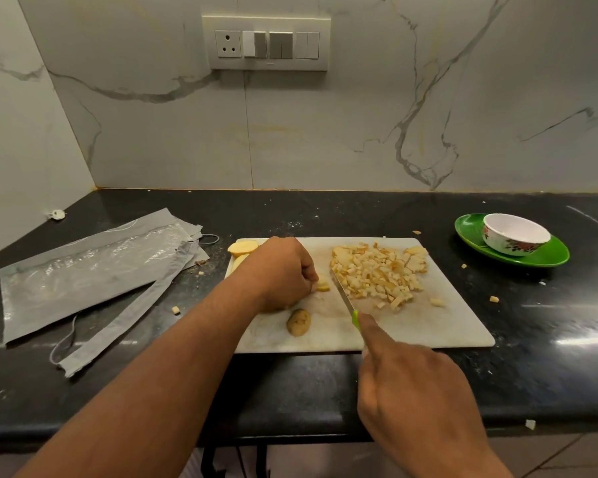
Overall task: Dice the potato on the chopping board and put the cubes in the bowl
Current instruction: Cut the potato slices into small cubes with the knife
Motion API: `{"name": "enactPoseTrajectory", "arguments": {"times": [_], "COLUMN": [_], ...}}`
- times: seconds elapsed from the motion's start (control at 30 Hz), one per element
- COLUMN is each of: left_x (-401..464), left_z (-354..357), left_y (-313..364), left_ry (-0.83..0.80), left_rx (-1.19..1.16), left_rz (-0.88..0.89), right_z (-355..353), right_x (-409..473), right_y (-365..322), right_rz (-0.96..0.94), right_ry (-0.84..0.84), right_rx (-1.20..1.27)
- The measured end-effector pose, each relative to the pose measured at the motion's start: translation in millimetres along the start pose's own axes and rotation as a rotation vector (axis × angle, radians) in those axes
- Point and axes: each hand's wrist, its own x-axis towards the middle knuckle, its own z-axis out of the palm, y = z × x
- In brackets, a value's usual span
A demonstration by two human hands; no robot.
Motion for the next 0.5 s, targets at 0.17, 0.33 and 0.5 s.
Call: {"name": "enactPoseTrajectory", "arguments": {"times": [0.17, 0.33, 0.5], "left_x": [-1, 0, 1], "left_z": [1, 3, 3], "left_y": [0, 3, 3], "left_ry": [0.052, 0.075, 0.06], "left_rx": [-0.022, -0.028, -0.009], "left_rz": [-0.018, -0.03, -0.018], "right_z": [12, 19, 3], "right_x": [28, 16, -5], "right_y": [-12, -6, 2], "right_rz": [-0.027, -0.016, 0.019], "right_ry": [0.049, -0.02, -0.12], "right_rx": [0.0, -0.017, -0.013]}}
